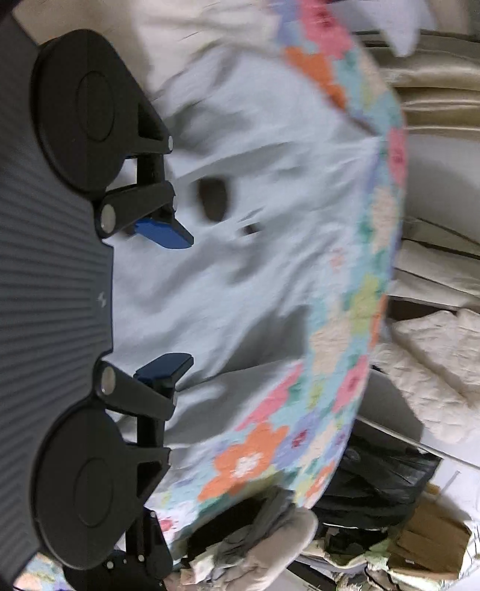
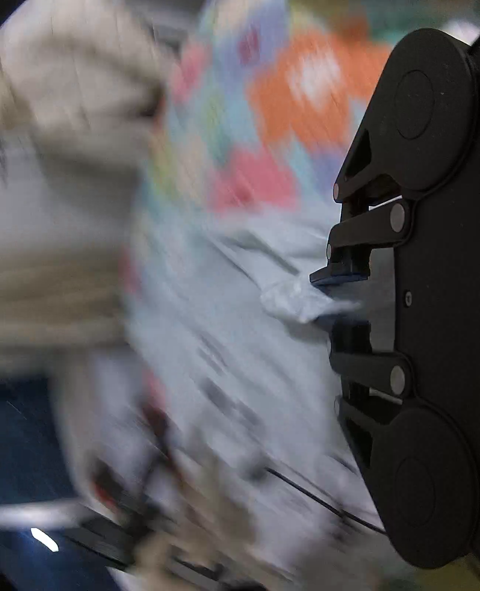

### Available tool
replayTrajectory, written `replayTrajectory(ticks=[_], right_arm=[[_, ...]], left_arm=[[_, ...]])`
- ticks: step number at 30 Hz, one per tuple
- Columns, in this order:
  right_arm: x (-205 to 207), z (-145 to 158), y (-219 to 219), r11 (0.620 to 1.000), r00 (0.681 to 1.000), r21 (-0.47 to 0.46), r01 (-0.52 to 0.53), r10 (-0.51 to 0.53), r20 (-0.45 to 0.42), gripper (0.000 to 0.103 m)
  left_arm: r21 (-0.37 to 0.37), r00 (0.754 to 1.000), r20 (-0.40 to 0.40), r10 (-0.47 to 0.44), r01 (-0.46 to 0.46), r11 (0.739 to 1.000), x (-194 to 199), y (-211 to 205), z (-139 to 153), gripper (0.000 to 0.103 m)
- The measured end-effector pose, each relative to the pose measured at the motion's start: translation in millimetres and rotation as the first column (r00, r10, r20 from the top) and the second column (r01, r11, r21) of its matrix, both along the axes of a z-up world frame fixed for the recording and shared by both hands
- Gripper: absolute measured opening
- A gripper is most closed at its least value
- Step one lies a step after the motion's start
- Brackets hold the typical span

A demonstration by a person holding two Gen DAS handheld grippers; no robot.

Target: Fold clothes

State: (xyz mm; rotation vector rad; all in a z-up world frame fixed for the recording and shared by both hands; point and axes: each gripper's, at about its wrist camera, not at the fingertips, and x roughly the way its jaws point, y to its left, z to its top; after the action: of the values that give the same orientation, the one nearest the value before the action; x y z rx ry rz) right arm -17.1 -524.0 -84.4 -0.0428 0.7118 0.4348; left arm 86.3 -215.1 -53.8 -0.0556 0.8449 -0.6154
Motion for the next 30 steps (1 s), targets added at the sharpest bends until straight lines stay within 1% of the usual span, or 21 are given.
replayTrajectory(ticks=[1, 3, 4, 5, 6, 8, 11, 14, 16, 17, 18, 19, 20, 21, 23, 24, 25, 26, 27, 29, 30], right_arm=[[-4, -3, 8, 0.999, 0.999, -0.002, -0.038, 0.038, -0.028, 0.026], [-12, -10, 23, 0.993, 0.990, -0.002, -0.115, 0.114, -0.085, 0.035], [-13, -11, 24, 0.994, 0.989, 0.003, -0.112, 0.111, -0.102, 0.036], [-11, -12, 19, 0.997, 0.990, 0.011, -0.078, 0.079, -0.113, 0.039], [-9, -12, 14, 0.999, 0.991, 0.019, -0.045, 0.047, -0.123, 0.044], [-4, -13, 4, 0.999, 0.989, 0.033, 0.023, -0.017, -0.146, 0.050], [2, -14, -11, 0.991, 0.977, 0.052, 0.124, -0.113, -0.180, 0.050], [9, -15, -26, 0.972, 0.954, 0.066, 0.224, -0.205, -0.216, 0.051], [13, -16, -36, 0.954, 0.934, 0.074, 0.290, -0.265, -0.241, 0.051], [15, -20, -43, 0.935, 0.917, 0.115, 0.335, -0.296, -0.266, 0.053], [16, -26, -52, 0.904, 0.896, 0.179, 0.388, -0.325, -0.303, 0.058], [16, -32, -61, 0.865, 0.873, 0.240, 0.441, -0.350, -0.341, 0.060], [17, -38, -68, 0.834, 0.856, 0.283, 0.474, -0.362, -0.368, 0.062], [19, -43, -71, 0.823, 0.856, 0.307, 0.478, -0.358, -0.373, 0.063], [26, -52, -71, 0.819, 0.868, 0.336, 0.465, -0.346, -0.357, 0.063], [30, -53, -69, 0.821, 0.873, 0.339, 0.460, -0.349, -0.340, 0.059], [36, -51, -66, 0.834, 0.880, 0.321, 0.449, -0.353, -0.317, 0.050], [41, -47, -61, 0.853, 0.889, 0.288, 0.435, -0.355, -0.290, 0.020], [45, -40, -55, 0.880, 0.903, 0.240, 0.409, -0.353, -0.246, 0.013], [51, -23, -41, 0.932, 0.936, 0.116, 0.342, -0.327, -0.132, 0.011], [55, -14, -37, 0.948, 0.947, 0.050, 0.314, -0.309, -0.082, 0.010]], left_arm=[[-0.013, 1.000, -0.016, 0.023, -0.023, 1.000, -5, 1, -7, 0.062], [-0.025, 0.999, -0.026, 0.046, -0.047, 0.999, -16, 6, -14, 0.062], [-0.027, 0.998, -0.026, 0.048, -0.049, 0.998, -21, 9, -16, 0.062], [-0.026, 0.999, -0.028, 0.046, -0.047, 0.999, -23, 12, -19, 0.062], [-0.024, 0.998, -0.033, 0.046, -0.047, 0.999, -24, 15, -22, 0.062], [-0.012, 0.998, -0.035, 0.051, -0.051, 0.999, -29, 22, -26, 0.062], [0.000, 0.997, -0.030, 0.068, -0.068, 0.998, -33, 31, -28, 0.062], [-0.009, 0.997, -0.016, 0.074, -0.074, 0.997, -37, 35, -28, 0.062], [-0.006, 0.997, -0.001, 0.071, -0.071, 0.997, -40, 34, -29, 0.063], [0.003, 0.997, 0.005, 0.071, -0.071, 0.997, -40, 33, -31, 0.063], [0.017, 0.997, 0.006, 0.071, -0.071, 0.997, -40, 31, -34, 0.064], [0.031, 0.998, 0.005, 0.070, -0.071, 0.997, -40, 29, -36, 0.064], [0.044, 0.998, 0.003, 0.069, -0.069, 0.997, -40, 27, -37, 0.064], [0.054, 0.998, 0.003, 0.066, -0.066, 0.996, -40, 25, -39, 0.064], [0.064, 0.998, 0.005, 0.061, -0.061, 0.996, -39, 22, -40, 0.064], [0.060, 0.998, 0.006, 0.062, -0.062, 0.996, -38, 21, -40, 0.064], [0.052, 0.998, 0.006, 0.065, -0.065, 0.997, -38, 22, -41, 0.064], [0.044, 0.998, 0.007, 0.069, -0.069, 0.997, -39, 24, -41, 0.064], [0.039, 0.997, 0.008, 0.071, -0.071, 0.997, -40, 25, -41, 0.064], [0.032, 0.997, 0.012, 0.070, -0.070, 0.997, -43, 29, -40, 0.064], [0.032, 0.997, 0.014, 0.070, -0.070, 0.997, -45, 31, -39, 0.064]])
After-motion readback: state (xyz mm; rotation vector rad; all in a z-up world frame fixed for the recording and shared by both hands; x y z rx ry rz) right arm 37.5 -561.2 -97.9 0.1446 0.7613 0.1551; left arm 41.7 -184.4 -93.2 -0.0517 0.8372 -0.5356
